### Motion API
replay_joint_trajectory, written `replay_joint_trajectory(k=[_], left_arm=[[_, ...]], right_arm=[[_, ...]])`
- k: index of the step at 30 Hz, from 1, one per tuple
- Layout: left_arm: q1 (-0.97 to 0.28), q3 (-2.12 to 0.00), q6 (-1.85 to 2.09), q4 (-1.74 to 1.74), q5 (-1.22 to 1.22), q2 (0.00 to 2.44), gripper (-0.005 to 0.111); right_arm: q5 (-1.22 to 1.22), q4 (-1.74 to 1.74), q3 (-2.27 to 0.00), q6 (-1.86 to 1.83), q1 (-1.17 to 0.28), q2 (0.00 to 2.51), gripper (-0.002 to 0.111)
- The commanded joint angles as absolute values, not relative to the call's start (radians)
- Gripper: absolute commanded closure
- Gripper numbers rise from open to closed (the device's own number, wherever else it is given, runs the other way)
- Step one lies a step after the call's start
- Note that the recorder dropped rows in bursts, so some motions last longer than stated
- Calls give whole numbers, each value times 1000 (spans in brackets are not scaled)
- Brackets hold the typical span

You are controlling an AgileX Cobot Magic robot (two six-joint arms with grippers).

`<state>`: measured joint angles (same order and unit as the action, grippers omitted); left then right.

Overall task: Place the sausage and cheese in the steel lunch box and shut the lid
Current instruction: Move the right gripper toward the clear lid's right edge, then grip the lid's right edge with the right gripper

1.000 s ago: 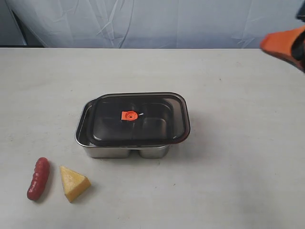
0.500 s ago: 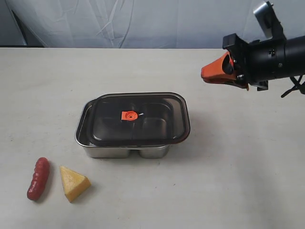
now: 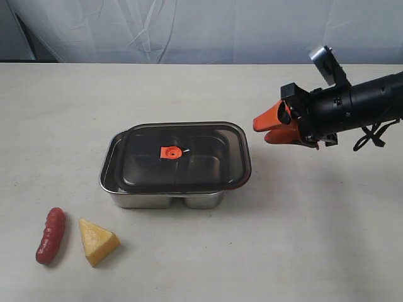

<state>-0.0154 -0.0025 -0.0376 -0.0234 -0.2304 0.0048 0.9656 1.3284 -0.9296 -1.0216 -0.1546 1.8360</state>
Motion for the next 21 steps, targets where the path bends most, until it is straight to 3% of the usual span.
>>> replay_joint_trajectory(k=[1, 21], left_arm=[[-22, 0, -44, -22, -231, 0, 107], [-22, 0, -44, -22, -231, 0, 107]], right_arm=[[994, 1336, -937, -1052, -151, 1898, 56], [1123, 1423, -937, -1178, -151, 2051, 56]])
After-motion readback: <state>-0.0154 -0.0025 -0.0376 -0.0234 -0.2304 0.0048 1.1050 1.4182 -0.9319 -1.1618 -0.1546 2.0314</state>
